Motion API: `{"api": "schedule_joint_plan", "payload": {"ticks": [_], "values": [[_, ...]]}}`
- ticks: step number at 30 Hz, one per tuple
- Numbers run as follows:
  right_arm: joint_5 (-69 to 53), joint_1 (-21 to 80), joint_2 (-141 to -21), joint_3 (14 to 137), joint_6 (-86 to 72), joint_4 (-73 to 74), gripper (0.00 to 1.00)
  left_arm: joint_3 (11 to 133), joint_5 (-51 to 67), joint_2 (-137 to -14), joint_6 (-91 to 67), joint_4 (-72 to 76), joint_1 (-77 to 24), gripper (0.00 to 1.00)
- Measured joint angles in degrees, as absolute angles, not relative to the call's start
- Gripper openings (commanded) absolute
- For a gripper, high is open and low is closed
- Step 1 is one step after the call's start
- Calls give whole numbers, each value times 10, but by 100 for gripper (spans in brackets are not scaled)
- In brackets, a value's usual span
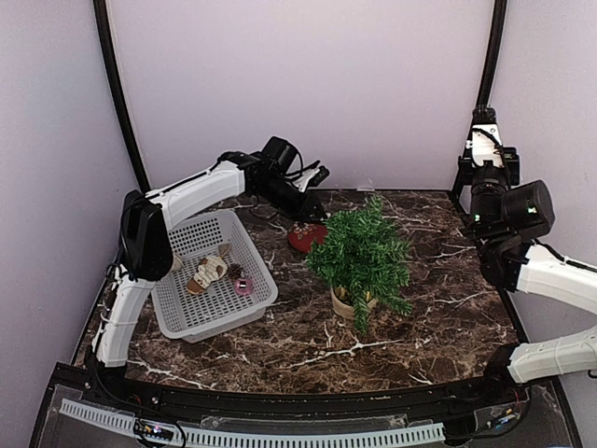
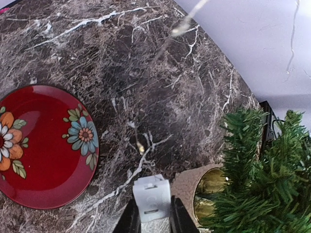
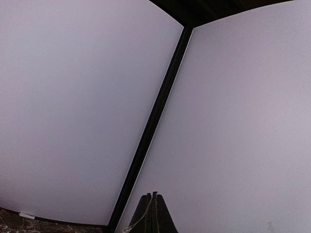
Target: Decorate the small christmas tree
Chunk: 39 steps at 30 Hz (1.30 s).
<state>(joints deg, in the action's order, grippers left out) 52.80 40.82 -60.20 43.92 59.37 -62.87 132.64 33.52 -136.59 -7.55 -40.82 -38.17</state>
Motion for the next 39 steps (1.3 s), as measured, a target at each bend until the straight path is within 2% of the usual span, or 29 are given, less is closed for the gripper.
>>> {"api": "schedule_joint_plan", "payload": {"ticks": [11,18,23,39], "values": [[519,408,-472,432,415,-416,0,1080,275,-1214,-69,-427,-381,3],[504,409,-451,435,320,-288,0,1014,265,-1120,-79,-430,-385,4],[484,414,-422,443,253,-200,0,973,267,-1104,-87,-430,-406,3],[457,419,-384,477,187,-98,0,835,319,-1007,-149,-374,-511,3]]}}
